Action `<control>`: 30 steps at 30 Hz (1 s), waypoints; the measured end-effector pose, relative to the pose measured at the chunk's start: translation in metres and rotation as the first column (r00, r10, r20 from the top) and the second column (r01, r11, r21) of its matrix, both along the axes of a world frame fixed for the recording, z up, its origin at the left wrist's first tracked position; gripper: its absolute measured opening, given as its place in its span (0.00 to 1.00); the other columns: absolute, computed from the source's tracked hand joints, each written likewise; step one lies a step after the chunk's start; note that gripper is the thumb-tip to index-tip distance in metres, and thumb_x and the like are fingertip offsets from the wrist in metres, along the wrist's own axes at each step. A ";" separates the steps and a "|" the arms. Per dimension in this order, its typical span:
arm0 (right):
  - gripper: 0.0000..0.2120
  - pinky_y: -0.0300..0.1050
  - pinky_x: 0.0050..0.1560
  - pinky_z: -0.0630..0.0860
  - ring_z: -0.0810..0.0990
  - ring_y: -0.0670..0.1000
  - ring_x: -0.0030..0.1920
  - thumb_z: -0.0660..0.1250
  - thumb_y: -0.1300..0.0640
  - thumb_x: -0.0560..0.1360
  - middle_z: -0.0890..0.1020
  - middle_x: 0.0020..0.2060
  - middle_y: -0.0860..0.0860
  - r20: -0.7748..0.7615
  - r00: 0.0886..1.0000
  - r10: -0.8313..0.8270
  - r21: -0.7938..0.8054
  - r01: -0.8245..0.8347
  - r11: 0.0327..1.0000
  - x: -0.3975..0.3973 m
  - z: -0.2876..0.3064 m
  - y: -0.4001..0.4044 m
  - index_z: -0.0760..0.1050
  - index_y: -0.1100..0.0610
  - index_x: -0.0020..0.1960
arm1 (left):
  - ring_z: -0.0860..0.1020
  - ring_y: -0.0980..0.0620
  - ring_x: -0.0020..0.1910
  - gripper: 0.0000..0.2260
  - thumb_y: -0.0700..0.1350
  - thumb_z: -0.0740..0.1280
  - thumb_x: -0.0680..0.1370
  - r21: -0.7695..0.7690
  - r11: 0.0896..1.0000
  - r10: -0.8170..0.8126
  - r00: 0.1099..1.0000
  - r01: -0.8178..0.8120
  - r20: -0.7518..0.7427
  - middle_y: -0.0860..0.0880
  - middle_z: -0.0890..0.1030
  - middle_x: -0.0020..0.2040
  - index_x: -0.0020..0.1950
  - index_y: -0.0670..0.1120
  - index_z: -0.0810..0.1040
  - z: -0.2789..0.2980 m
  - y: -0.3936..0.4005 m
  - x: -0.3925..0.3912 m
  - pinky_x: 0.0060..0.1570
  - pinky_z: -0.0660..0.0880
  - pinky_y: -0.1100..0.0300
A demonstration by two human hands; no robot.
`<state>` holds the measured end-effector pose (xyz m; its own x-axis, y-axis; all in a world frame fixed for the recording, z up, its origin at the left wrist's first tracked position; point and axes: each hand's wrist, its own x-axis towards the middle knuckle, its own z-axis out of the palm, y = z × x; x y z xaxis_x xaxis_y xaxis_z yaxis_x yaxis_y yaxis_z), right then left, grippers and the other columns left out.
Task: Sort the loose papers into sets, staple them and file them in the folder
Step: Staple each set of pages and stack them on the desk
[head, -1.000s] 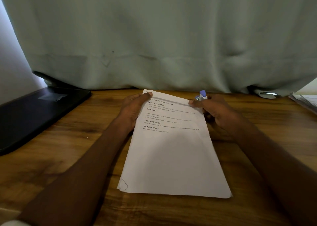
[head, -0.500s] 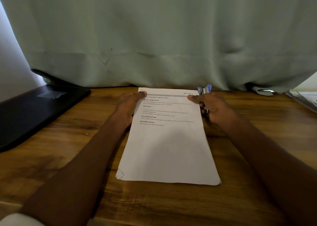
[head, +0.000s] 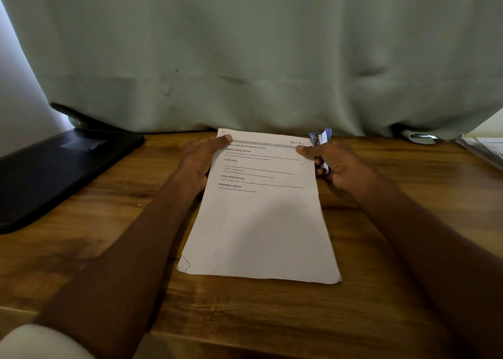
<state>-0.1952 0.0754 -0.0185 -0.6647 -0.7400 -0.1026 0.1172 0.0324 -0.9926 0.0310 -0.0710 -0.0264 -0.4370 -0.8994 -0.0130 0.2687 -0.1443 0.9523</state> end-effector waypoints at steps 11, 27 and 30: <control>0.13 0.38 0.22 0.68 0.70 0.46 0.24 0.80 0.59 0.71 0.76 0.29 0.51 -0.001 1.000 0.024 0.030 -0.024 0.999 -0.002 -0.002 -0.002 0.76 0.59 0.46 | 0.85 0.34 0.52 0.19 0.44 0.81 0.71 -0.007 1.000 0.003 1.000 -0.003 0.020 0.37 0.86 0.52 0.58 0.38 0.84 -0.002 -0.006 0.002 0.55 0.81 0.34; 0.15 0.57 0.51 0.83 0.88 0.59 0.48 0.77 0.67 0.71 0.88 0.49 0.56 0.153 0.984 0.086 -0.097 -0.072 0.993 0.043 -0.004 -0.009 0.81 0.58 0.56 | 0.87 0.44 0.43 0.15 0.52 0.78 0.75 -0.040 0.992 0.121 0.990 -0.118 0.076 0.43 0.88 0.48 0.50 0.40 0.84 0.000 0.001 0.029 0.44 0.84 0.50; 0.17 0.55 0.46 0.84 0.87 0.60 0.49 0.76 0.66 0.73 0.87 0.51 0.59 0.211 0.977 -0.003 -0.165 0.038 0.986 0.054 -0.006 -0.011 0.79 0.62 0.61 | 0.87 0.43 0.49 0.17 0.51 0.76 0.76 -0.120 0.989 -0.057 0.972 0.086 0.227 0.43 0.87 0.53 0.59 0.42 0.83 -0.004 0.009 0.052 0.46 0.84 0.49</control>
